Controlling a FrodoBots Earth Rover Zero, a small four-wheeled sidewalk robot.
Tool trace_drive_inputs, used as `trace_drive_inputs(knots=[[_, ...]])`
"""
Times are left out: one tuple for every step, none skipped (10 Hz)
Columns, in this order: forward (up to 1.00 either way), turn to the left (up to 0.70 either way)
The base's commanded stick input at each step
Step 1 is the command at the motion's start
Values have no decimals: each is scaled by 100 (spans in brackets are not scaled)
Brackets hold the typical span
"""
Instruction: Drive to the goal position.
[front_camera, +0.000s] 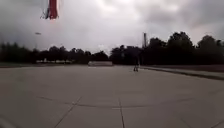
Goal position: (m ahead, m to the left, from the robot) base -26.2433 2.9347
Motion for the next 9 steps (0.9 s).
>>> trace_drive_inputs(knots=[[0,70],[0,70],[0,70],[0,70],[0,70],[0,70],[0,70],[0,70],[0,70]])
